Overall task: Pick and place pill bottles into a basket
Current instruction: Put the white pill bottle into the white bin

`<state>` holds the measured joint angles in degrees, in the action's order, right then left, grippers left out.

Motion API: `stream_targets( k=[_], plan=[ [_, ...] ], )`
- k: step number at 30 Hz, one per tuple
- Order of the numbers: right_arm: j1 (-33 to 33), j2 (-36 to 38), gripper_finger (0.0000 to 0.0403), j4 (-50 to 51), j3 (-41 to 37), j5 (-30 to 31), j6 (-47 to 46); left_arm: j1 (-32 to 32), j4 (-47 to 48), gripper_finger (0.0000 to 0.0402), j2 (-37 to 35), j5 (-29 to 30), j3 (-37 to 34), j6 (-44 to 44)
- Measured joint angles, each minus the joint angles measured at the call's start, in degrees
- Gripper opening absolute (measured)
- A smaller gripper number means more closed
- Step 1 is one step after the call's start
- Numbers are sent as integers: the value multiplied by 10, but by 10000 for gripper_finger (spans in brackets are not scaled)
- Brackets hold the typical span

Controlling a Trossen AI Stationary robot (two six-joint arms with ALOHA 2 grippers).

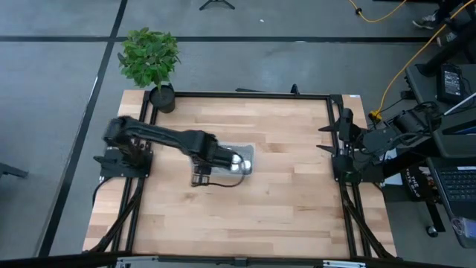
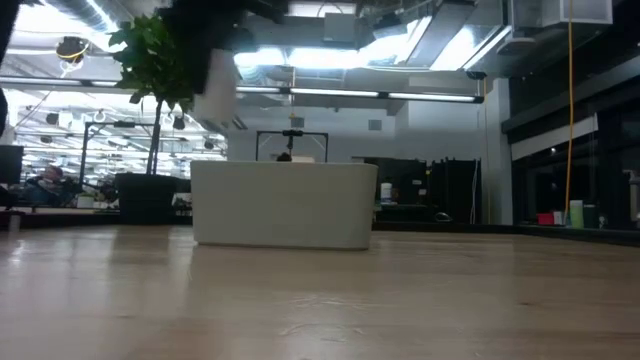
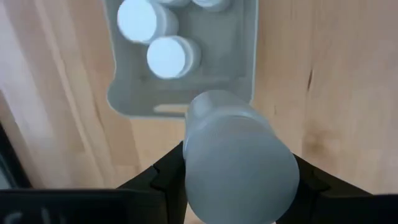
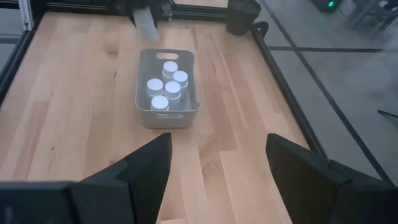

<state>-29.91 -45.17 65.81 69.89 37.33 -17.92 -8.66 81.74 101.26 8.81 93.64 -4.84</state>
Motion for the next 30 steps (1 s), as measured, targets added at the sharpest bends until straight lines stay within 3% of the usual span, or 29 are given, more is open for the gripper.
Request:
stream_targets(
  k=[3,7,16,30],
  plan=[
    [0,0,261,0,0,12,0,-5,-73,160,-75,0,-76,-45],
    [0,0,261,-1,0,27,0,-3,-145,160,-115,17,-116,-102],
    [20,0,261,-4,0,37,-22,2,-226,160,-93,25,-117,-46],
    [25,-5,261,-4,0,37,-61,15,-253,160,-29,-15,-120,51]
  ],
)
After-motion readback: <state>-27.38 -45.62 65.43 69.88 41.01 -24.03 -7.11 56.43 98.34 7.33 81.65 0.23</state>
